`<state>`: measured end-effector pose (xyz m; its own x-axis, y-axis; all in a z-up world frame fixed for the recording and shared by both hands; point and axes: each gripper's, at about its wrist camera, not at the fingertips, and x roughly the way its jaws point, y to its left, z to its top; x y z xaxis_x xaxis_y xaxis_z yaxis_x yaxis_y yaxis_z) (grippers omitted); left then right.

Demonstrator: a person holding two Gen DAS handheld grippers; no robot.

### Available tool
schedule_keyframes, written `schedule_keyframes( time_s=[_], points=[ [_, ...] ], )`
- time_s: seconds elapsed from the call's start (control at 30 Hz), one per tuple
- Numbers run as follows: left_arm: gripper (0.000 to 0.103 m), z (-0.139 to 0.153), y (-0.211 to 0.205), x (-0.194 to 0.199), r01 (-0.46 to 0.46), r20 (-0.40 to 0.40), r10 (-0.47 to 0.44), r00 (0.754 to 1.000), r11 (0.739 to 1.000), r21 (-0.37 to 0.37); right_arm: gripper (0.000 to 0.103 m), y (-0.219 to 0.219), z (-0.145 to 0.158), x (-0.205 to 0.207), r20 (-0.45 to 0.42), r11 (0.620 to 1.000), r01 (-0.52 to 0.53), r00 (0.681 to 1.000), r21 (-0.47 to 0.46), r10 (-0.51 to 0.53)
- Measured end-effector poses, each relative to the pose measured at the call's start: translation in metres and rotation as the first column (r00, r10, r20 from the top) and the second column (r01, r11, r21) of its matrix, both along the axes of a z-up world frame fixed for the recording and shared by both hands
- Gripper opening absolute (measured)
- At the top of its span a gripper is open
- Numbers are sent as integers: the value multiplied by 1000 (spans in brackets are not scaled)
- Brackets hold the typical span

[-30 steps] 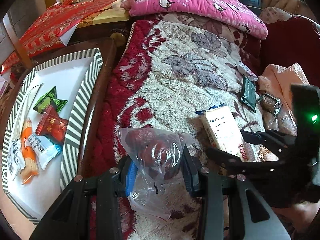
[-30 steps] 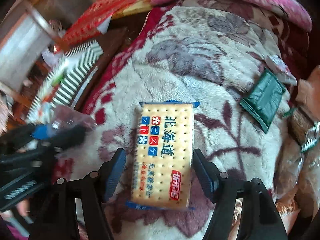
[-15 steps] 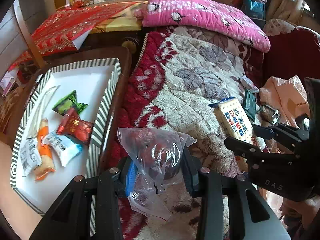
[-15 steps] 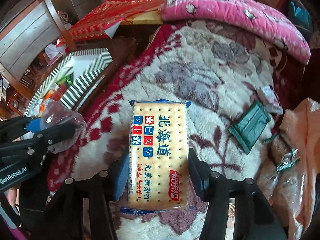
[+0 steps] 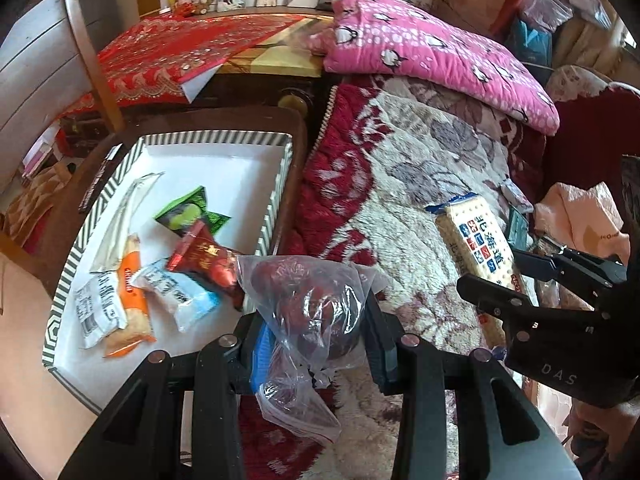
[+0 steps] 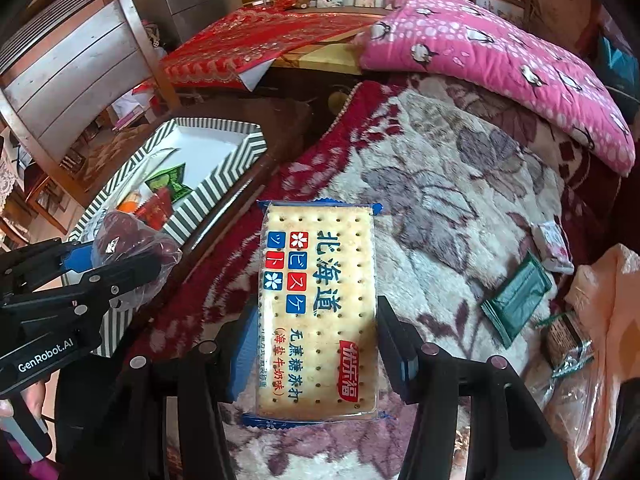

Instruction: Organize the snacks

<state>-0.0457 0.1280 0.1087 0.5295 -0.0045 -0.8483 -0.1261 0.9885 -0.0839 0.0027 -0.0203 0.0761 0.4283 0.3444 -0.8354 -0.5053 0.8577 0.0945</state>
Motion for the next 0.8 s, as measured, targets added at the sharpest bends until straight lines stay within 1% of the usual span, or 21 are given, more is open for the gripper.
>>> schedule_keyframes(
  time_s=[0.4, 0.8],
  points=[
    [38, 7, 37, -8, -84, 14, 84, 996, 996, 2, 58, 32, 7, 1, 11, 998, -64, 998, -12, 64],
    [38, 9, 83, -19, -181, 17, 181, 983, 983, -1, 58, 75, 14, 0, 19, 989, -147, 989, -34, 148]
  ],
)
